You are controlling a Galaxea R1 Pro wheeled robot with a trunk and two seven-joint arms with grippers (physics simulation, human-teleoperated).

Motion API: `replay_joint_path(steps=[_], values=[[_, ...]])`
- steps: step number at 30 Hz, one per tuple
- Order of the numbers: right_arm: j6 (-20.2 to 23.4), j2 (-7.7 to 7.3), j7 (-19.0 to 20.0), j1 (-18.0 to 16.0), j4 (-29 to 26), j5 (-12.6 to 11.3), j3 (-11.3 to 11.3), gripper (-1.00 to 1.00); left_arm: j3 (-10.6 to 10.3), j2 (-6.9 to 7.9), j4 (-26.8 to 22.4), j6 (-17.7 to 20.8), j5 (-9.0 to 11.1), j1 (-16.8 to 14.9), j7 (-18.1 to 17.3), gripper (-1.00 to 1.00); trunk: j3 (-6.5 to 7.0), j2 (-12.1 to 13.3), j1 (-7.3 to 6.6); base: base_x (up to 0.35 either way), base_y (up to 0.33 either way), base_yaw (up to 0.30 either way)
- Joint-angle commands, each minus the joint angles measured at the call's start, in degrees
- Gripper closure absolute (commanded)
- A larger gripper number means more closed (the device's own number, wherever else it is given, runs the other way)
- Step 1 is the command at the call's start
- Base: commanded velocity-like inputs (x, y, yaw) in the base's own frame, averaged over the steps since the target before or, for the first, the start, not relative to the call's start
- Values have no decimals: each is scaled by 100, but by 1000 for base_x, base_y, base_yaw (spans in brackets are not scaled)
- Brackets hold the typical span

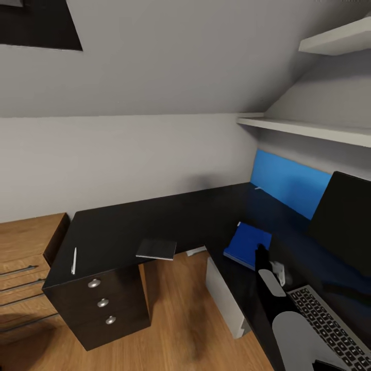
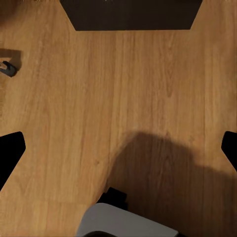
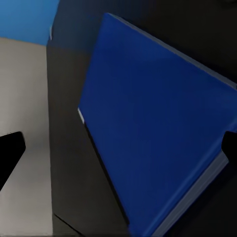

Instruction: In the bedroom, organize the workspace by keeping the computer under the desk, ensuring the monitor is on the desk, placing the keyboard on the desk next to the monitor, placing the mouse on the desk next to the keyboard, moving the folder from the swivel chair onto the desk next to the mouse, stacking the notebook on top of the folder with the pen on top of the notebook, and positioning the swivel chair next to the desk.

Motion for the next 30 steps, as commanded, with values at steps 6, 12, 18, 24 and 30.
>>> replay_joint_path(steps=[6,12,18,24,30], values=[[-12,15,30,-3,-11,-62,268,-100,-38,6,5,-13,64,-4,35,-100,102,238,-132,0,0,0],[-8,33,97,-3,-16,-70,522,-100,-35,7,9,-2,68,-4,30,-100,210,479,-264,0,0,0],[16,53,219,-3,-6,-80,872,-100,-26,12,9,2,74,-4,36,-100,210,479,-264,0,0,0],[31,241,414,11,14,-93,1002,-100,-17,12,10,-11,78,-4,39,-100,211,479,-264,0,0,5],[30,450,426,14,54,-85,1029,-100,-16,10,10,-24,71,-4,39,-100,236,479,-264,0,0,110]])
